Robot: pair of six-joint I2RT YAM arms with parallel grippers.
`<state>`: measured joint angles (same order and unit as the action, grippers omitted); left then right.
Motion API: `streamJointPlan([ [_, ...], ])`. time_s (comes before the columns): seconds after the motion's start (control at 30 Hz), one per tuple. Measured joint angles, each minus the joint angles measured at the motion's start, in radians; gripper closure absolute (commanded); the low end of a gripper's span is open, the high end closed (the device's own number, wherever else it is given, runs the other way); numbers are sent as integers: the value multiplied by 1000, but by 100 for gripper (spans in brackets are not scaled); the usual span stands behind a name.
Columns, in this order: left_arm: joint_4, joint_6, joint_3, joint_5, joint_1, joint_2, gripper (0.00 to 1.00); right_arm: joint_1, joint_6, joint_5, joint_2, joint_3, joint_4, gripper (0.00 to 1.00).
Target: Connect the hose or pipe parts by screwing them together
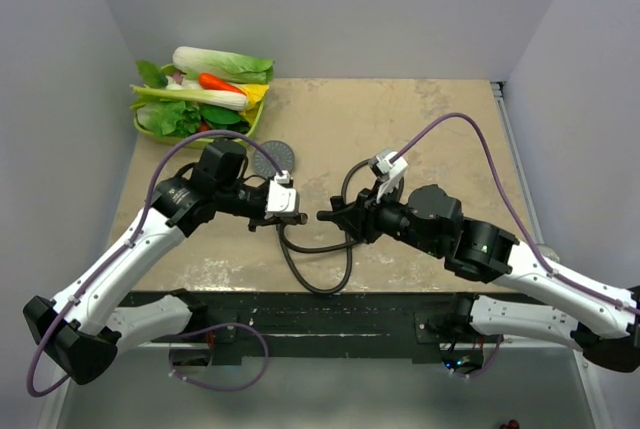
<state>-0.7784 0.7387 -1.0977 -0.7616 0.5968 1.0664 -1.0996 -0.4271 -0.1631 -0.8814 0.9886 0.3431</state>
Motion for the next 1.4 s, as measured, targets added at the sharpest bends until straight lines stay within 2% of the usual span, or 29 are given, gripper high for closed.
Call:
streamJointPlan([
  [0.43,65,-128,0,-74,0,-11,100,-15,69,27,-36,0,-16,100],
  [1.4,8,-126,0,-39,40,0,100,-40,68,51,-82,4,-47,100],
])
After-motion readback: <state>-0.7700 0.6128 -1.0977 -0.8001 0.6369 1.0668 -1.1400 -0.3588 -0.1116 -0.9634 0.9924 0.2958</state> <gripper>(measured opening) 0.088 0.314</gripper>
